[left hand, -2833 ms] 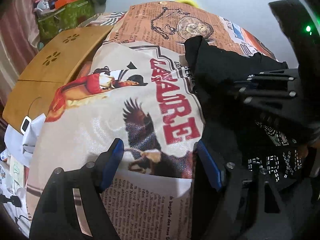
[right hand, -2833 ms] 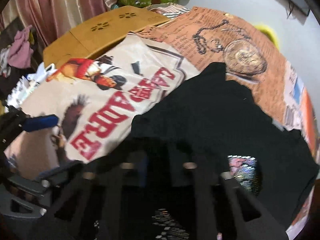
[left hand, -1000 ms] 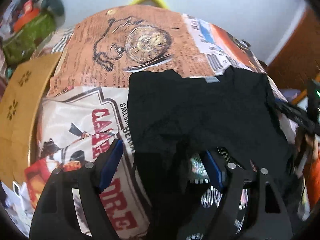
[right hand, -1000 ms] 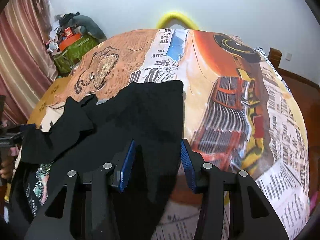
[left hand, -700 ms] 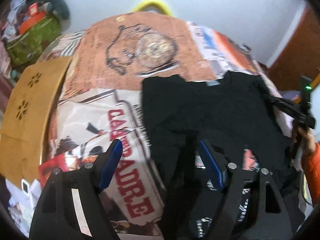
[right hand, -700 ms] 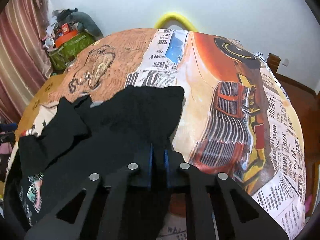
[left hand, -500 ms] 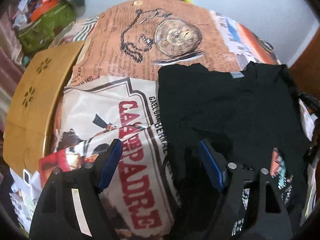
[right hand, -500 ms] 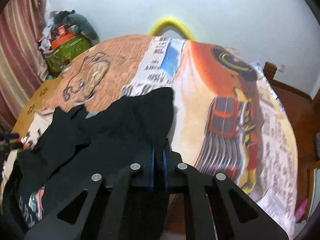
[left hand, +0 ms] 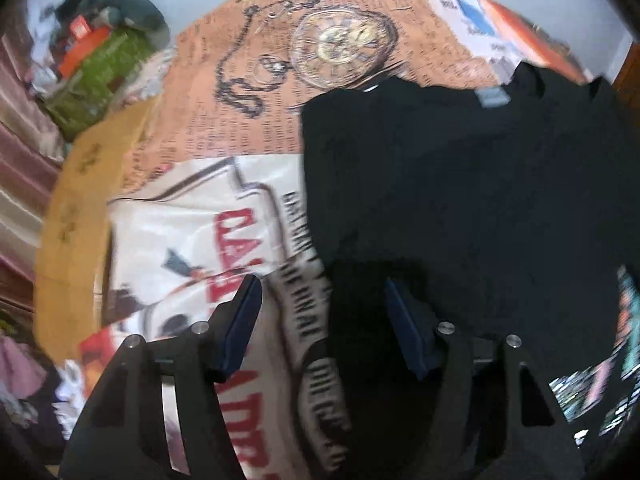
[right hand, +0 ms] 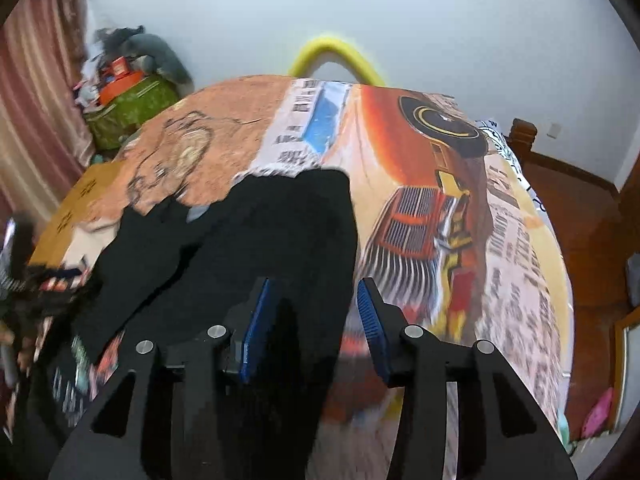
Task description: Fold small clothes
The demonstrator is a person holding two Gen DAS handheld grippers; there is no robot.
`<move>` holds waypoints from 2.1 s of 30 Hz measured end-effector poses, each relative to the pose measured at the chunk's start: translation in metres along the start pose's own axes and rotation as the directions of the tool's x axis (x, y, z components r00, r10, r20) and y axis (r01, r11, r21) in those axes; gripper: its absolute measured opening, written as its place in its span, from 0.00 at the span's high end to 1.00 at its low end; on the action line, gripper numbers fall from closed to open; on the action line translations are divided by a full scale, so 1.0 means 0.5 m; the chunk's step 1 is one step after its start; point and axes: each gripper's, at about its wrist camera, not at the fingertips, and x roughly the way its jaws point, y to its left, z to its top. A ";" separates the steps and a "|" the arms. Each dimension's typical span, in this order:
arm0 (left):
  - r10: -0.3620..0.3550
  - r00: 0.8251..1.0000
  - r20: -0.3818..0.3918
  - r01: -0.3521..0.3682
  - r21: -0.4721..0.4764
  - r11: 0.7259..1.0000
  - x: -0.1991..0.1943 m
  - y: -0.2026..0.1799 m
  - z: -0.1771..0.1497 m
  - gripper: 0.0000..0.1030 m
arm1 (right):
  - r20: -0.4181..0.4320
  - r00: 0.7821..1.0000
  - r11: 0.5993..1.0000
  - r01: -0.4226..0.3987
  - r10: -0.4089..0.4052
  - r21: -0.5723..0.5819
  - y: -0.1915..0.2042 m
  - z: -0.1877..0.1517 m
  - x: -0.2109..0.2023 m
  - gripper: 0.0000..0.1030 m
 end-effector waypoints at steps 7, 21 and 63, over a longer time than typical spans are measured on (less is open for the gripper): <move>-0.061 0.998 -0.028 0.058 -0.088 0.994 -0.047 0.059 -0.090 0.37 | -0.106 0.993 0.996 -0.064 0.057 -0.064 0.039 -0.118 -0.038 0.54; -0.063 0.998 0.012 0.063 -0.030 0.998 -0.251 0.088 -0.320 0.30 | -0.095 0.992 0.996 -0.091 0.088 -0.026 0.059 -0.237 -0.196 0.52; -0.134 0.986 0.095 0.143 -0.092 0.985 -0.358 0.059 -0.389 0.38 | -0.067 0.998 0.998 -0.009 0.013 0.067 -0.014 -0.313 -0.262 0.53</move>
